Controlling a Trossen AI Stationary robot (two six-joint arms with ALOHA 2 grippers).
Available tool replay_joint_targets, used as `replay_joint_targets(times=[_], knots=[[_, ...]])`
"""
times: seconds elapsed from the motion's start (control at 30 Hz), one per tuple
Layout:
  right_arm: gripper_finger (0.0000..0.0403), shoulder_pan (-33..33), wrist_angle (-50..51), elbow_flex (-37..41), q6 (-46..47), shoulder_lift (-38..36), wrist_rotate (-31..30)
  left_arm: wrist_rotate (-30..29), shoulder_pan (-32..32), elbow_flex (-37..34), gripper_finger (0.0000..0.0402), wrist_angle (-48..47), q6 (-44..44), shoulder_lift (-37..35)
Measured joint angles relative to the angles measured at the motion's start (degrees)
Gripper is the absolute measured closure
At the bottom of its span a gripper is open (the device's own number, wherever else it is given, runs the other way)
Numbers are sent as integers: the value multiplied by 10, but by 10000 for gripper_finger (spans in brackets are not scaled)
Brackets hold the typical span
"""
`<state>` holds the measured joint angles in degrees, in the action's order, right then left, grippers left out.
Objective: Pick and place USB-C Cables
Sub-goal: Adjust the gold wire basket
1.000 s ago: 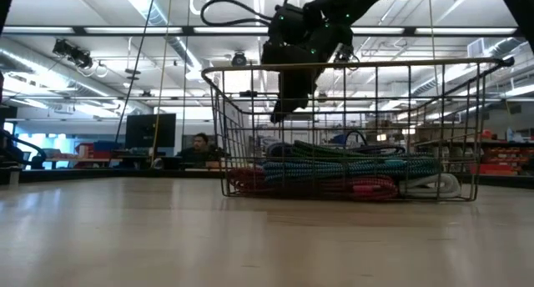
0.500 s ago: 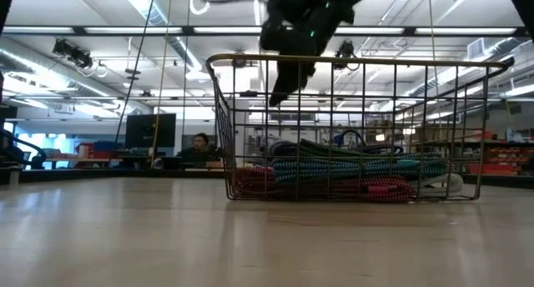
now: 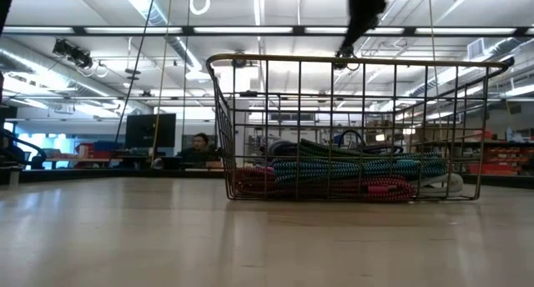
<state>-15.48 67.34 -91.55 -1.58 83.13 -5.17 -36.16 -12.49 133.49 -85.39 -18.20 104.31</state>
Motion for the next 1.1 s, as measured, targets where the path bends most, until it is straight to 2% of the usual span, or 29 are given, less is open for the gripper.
replay_joint_targets(times=[0.13,0.27,0.47,0.6,0.87,1.1], knots=[[403,17,26,54,66,-61,-2,0,0,0,159,-2,5,0],[403,42,25,141,144,-121,-4,0,0,0,159,-3,9,0],[403,91,-21,295,258,-188,-2,0,0,0,159,-3,9,0],[403,126,-61,368,317,-205,0,0,0,0,159,-3,10,0],[403,167,-160,437,375,-203,2,0,0,0,159,-3,10,0],[403,176,-224,450,395,-202,4,0,0,0,159,-3,10,0]])
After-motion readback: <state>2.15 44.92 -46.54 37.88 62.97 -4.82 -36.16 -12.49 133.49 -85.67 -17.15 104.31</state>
